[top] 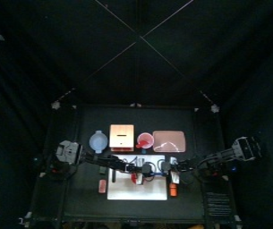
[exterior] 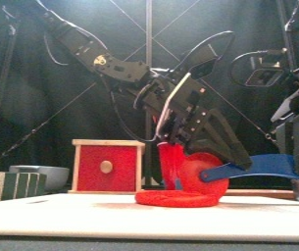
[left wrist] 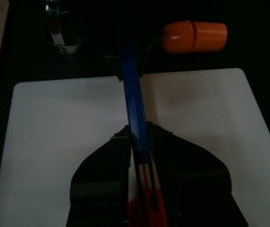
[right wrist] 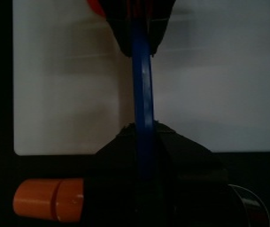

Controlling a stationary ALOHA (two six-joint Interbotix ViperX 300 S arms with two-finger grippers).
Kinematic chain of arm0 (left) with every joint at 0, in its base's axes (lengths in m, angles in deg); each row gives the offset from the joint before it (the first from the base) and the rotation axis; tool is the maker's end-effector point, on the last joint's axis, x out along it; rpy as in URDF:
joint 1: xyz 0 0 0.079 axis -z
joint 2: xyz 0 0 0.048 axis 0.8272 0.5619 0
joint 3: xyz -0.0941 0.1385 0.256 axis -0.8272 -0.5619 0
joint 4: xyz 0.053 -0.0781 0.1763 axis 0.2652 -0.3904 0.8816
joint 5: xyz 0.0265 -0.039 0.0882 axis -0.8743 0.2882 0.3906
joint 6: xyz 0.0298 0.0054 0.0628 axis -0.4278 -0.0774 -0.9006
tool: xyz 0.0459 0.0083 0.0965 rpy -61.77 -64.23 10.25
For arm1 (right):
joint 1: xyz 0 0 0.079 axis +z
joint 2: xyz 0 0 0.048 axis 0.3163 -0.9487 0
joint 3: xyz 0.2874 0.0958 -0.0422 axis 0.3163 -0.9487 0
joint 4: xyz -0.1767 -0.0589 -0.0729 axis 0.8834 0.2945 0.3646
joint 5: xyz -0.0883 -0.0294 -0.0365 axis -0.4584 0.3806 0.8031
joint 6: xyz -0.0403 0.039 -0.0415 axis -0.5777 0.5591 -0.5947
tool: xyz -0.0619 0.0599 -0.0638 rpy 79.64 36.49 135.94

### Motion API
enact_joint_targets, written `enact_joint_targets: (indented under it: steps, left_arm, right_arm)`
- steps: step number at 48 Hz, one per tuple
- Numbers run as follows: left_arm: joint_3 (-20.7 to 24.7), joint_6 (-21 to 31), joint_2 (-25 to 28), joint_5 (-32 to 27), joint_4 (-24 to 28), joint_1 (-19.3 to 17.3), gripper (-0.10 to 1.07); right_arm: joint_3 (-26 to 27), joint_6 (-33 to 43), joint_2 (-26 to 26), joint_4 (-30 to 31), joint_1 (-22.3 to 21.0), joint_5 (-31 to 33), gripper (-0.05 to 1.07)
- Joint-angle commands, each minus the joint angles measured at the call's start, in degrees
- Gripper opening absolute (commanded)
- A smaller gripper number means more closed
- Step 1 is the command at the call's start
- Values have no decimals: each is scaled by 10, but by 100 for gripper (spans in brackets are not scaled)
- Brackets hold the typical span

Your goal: Cut dough in half

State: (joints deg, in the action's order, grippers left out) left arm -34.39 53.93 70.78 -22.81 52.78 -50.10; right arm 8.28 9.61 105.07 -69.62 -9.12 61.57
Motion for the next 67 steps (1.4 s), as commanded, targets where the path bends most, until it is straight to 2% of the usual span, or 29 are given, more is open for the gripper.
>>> enact_joint_targets:
  steps: [1, 46, 67]
  left_arm:
    - [-3, -1, 3, -10, 1, 2, 56]
    - [42, -1, 25, -23, 2, 2, 56]
    - [54, -2, 10, -24, 3, -3, 56]
  right_arm:
    - [4, -2, 22, 1, 1, 6, 26]
    - [-24, -2, 95, 3, 1, 58, 26]
    - [-21, -2, 138, 22, -3, 83, 26]
